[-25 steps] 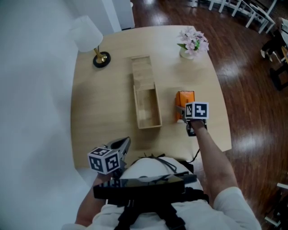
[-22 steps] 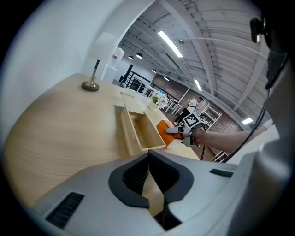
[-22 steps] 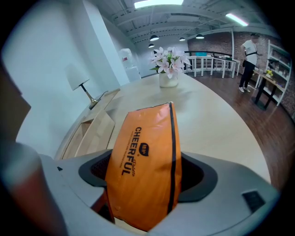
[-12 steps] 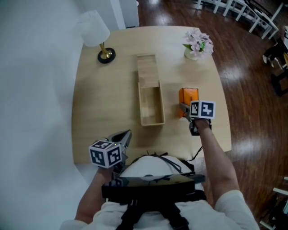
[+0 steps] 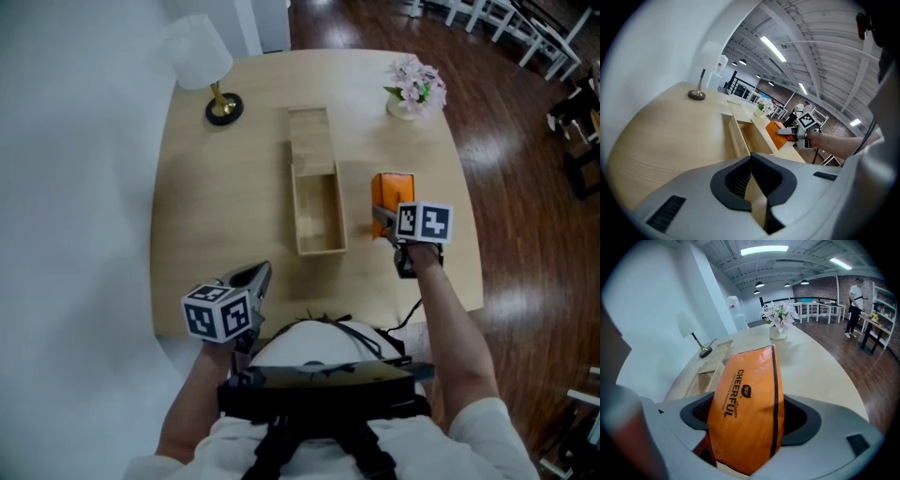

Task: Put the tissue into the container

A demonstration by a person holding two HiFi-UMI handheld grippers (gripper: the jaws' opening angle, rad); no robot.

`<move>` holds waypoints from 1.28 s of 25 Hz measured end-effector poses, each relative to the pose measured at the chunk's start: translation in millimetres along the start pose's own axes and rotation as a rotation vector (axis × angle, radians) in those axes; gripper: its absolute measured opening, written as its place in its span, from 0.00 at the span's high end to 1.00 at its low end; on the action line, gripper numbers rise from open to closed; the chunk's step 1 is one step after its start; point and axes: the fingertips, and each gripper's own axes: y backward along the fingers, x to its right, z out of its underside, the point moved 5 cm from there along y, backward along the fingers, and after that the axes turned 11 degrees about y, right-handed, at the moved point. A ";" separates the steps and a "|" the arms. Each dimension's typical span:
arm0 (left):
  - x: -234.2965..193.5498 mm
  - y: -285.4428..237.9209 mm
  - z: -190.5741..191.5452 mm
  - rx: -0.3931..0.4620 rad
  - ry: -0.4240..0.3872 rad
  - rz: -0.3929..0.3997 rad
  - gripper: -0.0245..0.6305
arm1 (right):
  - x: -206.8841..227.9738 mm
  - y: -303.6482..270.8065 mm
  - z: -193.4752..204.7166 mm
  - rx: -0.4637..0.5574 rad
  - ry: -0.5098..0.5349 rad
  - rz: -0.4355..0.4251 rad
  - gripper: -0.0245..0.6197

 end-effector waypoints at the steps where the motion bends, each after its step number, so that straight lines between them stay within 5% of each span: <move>1: -0.1 0.6 0.3 -0.001 0.000 0.001 0.97 | -4.4 2.3 -3.1 0.007 0.003 -0.004 0.31; 19: -4.4 14.5 0.4 0.000 -0.023 0.037 0.97 | -82.3 20.4 -41.4 0.084 0.055 -0.068 0.31; 32: -32.9 35.8 4.8 0.006 -0.018 0.025 0.97 | -153.5 -16.0 -32.5 0.047 0.100 -0.130 0.31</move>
